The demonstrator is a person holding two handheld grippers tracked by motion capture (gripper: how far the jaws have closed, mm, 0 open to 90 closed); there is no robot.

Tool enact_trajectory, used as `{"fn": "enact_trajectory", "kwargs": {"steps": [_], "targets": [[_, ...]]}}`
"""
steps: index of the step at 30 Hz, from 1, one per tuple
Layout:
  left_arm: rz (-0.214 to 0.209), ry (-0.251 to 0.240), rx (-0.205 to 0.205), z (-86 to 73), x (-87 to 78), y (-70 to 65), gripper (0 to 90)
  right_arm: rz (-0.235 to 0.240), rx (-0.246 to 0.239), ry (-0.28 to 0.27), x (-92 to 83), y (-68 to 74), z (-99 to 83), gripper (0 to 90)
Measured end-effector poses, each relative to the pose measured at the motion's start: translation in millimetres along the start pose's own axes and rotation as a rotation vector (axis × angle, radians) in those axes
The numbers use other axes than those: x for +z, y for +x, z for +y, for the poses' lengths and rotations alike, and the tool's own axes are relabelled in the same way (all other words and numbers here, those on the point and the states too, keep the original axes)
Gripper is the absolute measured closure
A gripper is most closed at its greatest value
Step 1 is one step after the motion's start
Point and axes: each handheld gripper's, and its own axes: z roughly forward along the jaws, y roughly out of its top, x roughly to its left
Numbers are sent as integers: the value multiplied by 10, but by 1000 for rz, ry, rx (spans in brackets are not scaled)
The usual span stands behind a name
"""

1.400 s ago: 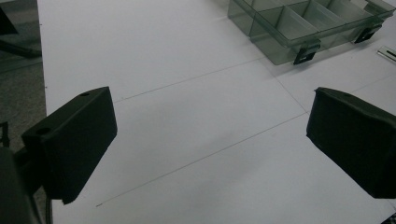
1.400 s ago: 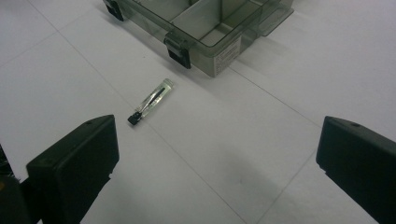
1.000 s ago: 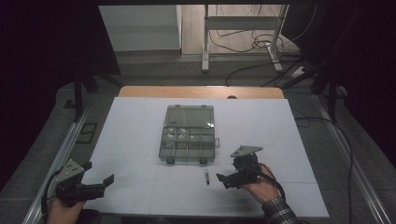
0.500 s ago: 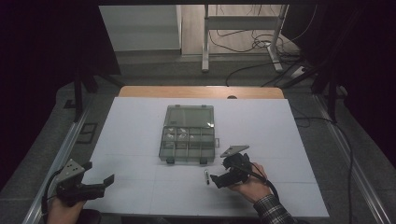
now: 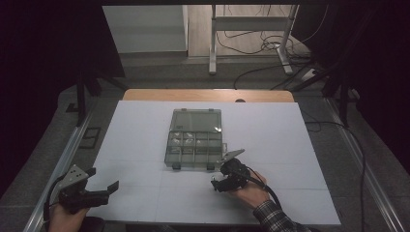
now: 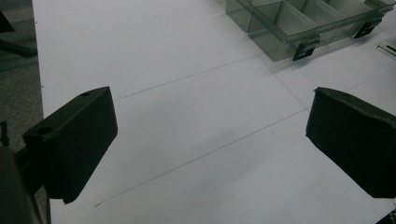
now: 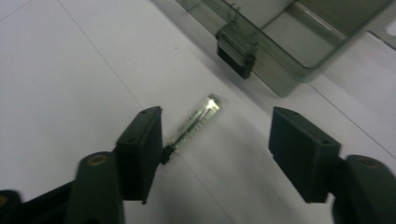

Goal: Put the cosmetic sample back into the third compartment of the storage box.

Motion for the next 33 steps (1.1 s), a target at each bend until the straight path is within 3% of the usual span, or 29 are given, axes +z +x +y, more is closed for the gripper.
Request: {"fn": "enact_trajectory", "kwargs": {"steps": [2, 4, 11, 22, 33], "targets": [[-1, 0, 1, 0, 0, -1, 25, 18, -8, 9, 50, 14, 33, 489], [-3, 1, 1, 0, 1, -2, 25, 23, -14, 13, 69, 19, 40, 514], [-7, 2, 1, 1, 3, 2, 25, -30, -72, 59, 149, 55, 44, 802], [-16, 0, -7, -1, 1, 15, 26, -12, -55, 52, 113, 25, 24, 810], [-19, 1, -7, -1, 3, 13, 28, -6, -52, -23, -46, 2, 50, 810]]}}
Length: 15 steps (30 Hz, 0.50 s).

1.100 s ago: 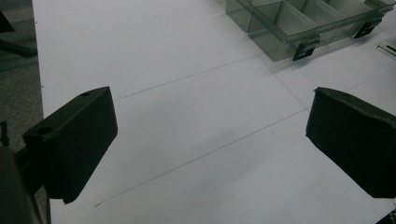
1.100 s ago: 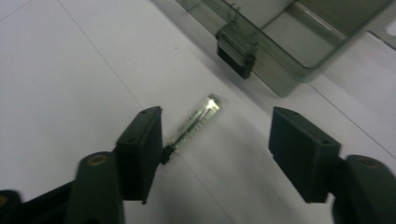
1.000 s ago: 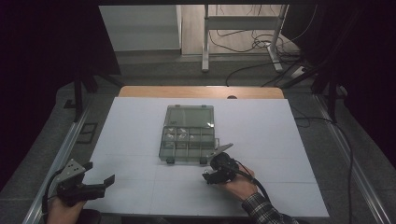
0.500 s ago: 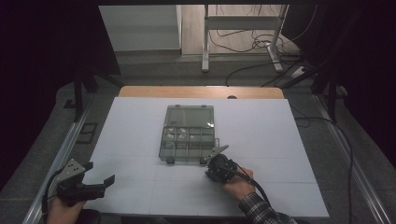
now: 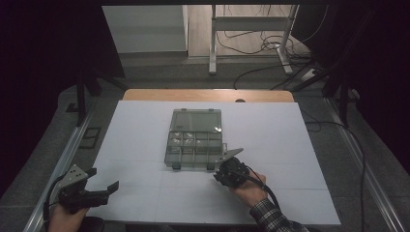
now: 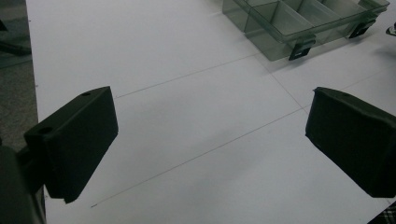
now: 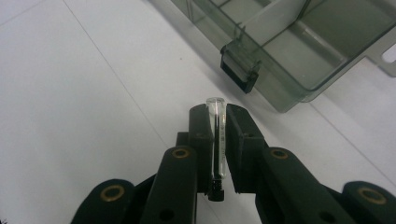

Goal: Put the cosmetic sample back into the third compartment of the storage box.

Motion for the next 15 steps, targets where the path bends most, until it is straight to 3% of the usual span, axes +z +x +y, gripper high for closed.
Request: {"fn": "enact_trajectory", "kwargs": {"steps": [15], "targets": [[-3, 4, -3, 1, 4, 4, 29, 8, -1, -60, -136, -8, 55, 809]]}}
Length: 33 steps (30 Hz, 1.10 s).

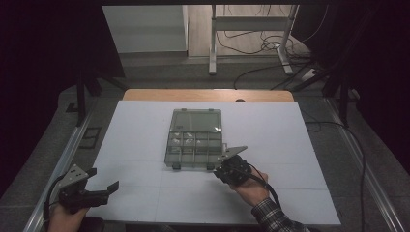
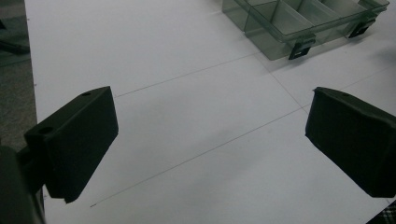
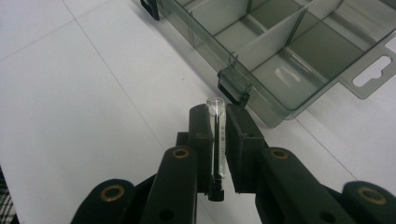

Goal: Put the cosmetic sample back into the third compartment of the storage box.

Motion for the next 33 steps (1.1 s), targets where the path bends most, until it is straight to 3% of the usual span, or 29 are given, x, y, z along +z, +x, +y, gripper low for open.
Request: {"fn": "enact_trajectory", "kwargs": {"steps": [21, 33], "targets": [[3, 5, -1, 3, 6, 2, 30, 0, 40, -99, -89, -186, 123, 809], [3, 7, -1, 3, 8, 3, 30, -18, 40, -133, 10, -274, 280, 809]]}}
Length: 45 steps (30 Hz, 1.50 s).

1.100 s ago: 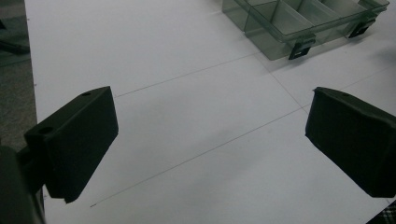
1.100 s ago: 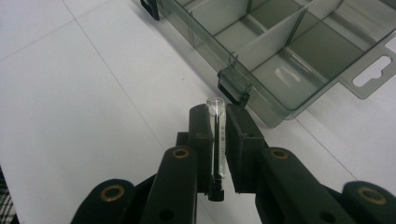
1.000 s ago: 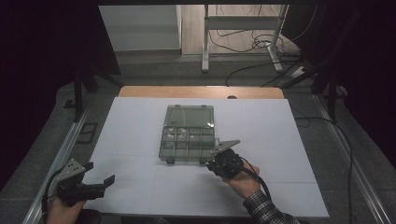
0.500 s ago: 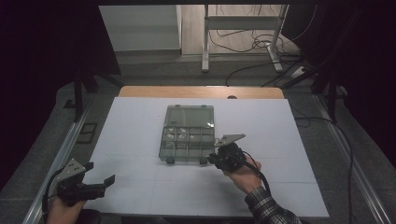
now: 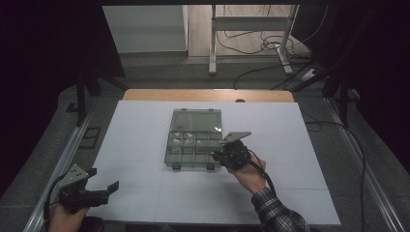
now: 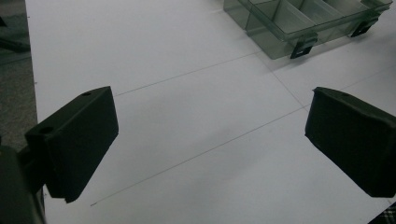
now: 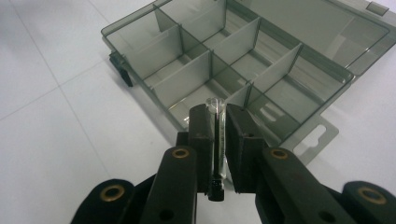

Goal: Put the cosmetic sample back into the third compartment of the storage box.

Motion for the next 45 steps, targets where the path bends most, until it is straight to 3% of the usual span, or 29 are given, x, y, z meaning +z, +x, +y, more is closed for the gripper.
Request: {"fn": "enact_trajectory", "kwargs": {"steps": [45], "targets": [[6, 7, -1, 2, 8, -3, 33, -28, 19, -40, 544, -261, 417, 809]]}}
